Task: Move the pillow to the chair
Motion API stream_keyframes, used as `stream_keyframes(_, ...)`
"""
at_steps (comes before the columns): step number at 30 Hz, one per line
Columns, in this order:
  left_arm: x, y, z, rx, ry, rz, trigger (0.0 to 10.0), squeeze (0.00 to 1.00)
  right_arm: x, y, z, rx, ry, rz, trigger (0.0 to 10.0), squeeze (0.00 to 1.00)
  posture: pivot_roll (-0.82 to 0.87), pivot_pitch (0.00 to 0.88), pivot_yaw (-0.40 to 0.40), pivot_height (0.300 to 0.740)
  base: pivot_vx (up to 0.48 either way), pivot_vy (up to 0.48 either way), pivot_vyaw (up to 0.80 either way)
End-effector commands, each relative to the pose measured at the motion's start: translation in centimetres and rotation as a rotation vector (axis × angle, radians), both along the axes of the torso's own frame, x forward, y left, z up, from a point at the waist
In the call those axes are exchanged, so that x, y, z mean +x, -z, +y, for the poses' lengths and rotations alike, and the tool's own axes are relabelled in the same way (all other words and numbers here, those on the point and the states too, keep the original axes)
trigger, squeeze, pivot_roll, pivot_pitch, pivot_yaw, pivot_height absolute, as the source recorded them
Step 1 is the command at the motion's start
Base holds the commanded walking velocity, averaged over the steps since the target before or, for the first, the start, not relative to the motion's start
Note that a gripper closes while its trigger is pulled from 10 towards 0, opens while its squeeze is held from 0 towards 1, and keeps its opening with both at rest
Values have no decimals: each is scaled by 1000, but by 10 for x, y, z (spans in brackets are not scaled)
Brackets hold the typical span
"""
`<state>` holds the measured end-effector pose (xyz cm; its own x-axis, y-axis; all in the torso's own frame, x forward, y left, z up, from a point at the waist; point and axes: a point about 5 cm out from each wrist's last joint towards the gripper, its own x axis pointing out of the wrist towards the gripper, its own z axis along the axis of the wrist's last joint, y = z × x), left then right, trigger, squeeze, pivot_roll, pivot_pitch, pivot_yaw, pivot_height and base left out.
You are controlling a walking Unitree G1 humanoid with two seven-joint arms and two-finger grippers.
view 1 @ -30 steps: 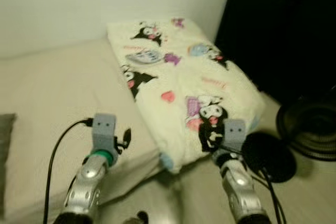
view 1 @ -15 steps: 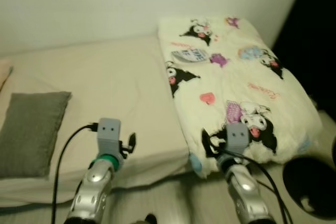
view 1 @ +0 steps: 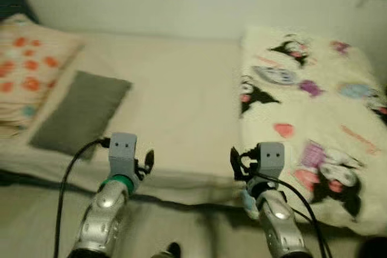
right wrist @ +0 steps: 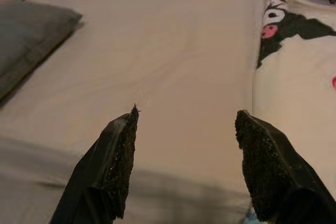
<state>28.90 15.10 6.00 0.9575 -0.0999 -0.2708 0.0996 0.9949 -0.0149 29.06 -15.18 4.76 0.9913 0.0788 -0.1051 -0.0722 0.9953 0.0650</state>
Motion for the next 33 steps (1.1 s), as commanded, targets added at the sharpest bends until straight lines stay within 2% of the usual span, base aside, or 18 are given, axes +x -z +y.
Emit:
stream_keyframes(1, 0, 2, -2, 5, 15, 15, 10000, 0, -3, 5, -5, 24, 32, 22, 10000, 0, 68, 0, 78, 740, 0, 0, 0)
stream_keyframes(9, 0, 2, -4, -6, 20, 18, 10000, 0, -3, 8, -7, 45, 49, 56, 10000, 0, 66, 0, 76, 740, 0, 0, 0)
stream_keyframes(16, -1, 3, -4, -8, 22, 24, 10000, 0, -4, 12, -10, 36, 66, 89, 10000, 0, 67, 0, 72, 740, 0, 0, -800)
stream_keyframes(30, -2, 3, -5, -19, 22, 30, 10000, 0, -4, 11, -9, 34, 65, 84, 10000, 0, 68, 0, 70, 740, 0, 0, 0)
stream_keyframes(33, -1, 3, -6, -20, 29, 30, 10000, 0, -4, 11, -9, 33, 63, 86, 10000, 0, 68, 0, 70, 740, 0, 436, 0)
